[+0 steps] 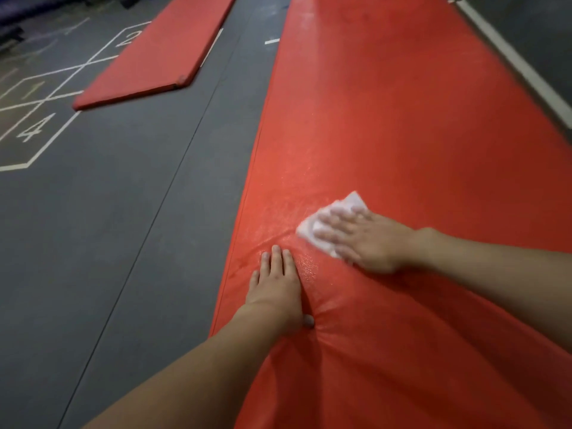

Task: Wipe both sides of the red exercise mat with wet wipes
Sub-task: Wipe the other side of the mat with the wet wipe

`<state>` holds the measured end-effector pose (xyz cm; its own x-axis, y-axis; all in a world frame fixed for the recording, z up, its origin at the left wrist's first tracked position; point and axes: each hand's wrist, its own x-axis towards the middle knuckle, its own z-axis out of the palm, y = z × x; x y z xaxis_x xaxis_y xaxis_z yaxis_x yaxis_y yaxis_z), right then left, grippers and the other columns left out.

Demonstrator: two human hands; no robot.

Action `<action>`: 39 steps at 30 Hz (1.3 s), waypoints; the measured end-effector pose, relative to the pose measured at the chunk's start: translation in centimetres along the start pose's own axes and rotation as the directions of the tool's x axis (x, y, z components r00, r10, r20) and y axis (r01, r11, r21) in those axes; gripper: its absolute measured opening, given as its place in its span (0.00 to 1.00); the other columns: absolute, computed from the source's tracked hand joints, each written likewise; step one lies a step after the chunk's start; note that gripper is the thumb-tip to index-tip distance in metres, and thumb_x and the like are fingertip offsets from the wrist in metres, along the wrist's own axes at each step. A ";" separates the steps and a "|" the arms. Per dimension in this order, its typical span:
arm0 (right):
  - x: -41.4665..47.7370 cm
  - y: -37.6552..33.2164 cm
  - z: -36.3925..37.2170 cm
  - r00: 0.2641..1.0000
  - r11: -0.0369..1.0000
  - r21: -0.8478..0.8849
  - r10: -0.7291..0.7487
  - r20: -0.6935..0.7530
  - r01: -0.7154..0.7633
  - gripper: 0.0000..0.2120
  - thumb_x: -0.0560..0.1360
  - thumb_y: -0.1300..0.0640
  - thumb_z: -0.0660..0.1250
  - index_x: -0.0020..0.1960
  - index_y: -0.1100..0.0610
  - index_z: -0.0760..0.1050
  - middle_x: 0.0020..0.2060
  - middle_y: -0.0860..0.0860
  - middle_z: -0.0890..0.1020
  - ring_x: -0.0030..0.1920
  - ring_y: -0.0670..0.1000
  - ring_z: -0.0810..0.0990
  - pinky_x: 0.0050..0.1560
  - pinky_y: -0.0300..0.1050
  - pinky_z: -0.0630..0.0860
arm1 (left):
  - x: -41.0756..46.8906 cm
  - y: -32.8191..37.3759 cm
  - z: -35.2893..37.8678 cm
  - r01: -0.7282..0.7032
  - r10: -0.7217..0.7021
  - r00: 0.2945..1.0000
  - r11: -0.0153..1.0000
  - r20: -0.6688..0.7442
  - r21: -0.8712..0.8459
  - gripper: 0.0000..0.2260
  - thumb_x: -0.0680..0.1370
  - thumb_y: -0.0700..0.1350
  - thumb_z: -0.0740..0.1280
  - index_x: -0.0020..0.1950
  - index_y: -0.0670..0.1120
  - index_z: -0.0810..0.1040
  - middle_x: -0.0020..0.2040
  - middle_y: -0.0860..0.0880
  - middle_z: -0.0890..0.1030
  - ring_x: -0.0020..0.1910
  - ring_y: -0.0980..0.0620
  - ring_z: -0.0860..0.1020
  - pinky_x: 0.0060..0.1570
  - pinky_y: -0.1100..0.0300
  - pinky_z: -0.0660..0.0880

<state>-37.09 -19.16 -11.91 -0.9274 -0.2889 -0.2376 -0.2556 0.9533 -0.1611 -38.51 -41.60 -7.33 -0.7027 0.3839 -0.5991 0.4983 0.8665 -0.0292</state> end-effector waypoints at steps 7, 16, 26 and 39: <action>-2.2 -2.0 1.6 0.999 0.999 0.026 -0.031 -0.018 0.031 0.28 0.80 0.39 0.34 0.79 0.42 0.36 0.79 0.46 0.36 0.78 0.50 0.32 0.74 0.52 0.29 | 1.3 1.5 -1.2 0.106 -0.096 0.988 0.992 0.122 -0.075 0.60 0.68 0.66 0.72 0.77 0.41 0.32 0.78 0.42 0.31 0.77 0.41 0.34 0.76 0.43 0.43; -4.0 -1.4 1.7 1.000 1.000 0.022 0.007 -0.030 -0.006 0.28 0.81 0.40 0.36 0.80 0.43 0.38 0.79 0.48 0.37 0.79 0.51 0.34 0.76 0.54 0.33 | 1.1 3.8 -0.1 0.190 -0.187 0.980 0.981 0.067 -0.040 0.62 0.68 0.69 0.70 0.75 0.36 0.30 0.75 0.35 0.29 0.75 0.35 0.32 0.74 0.35 0.42; -5.9 0.4 1.6 1.000 1.000 -0.013 0.025 -0.018 -0.025 0.29 0.80 0.39 0.33 0.80 0.42 0.38 0.79 0.48 0.37 0.79 0.52 0.35 0.77 0.55 0.35 | 1.1 4.2 -0.3 -0.113 0.115 0.991 0.993 -0.062 0.028 0.54 0.74 0.58 0.72 0.77 0.40 0.33 0.78 0.43 0.31 0.78 0.45 0.34 0.77 0.48 0.44; -6.1 5.0 -0.2 0.953 0.953 0.007 0.302 0.021 -0.302 0.27 0.83 0.43 0.39 0.80 0.44 0.36 0.80 0.49 0.37 0.79 0.51 0.35 0.77 0.55 0.36 | 1.9 6.4 -0.5 -0.035 0.036 0.999 0.996 0.013 -0.079 0.57 0.62 0.78 0.65 0.75 0.62 0.29 0.76 0.38 0.30 0.76 0.38 0.32 0.73 0.38 0.40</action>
<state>-32.79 -12.67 -11.03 -0.9554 0.0106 -0.2951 0.0383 0.9953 -0.0884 -36.96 -35.19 -8.23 -0.6775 0.4110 -0.6100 0.4812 0.8749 0.0550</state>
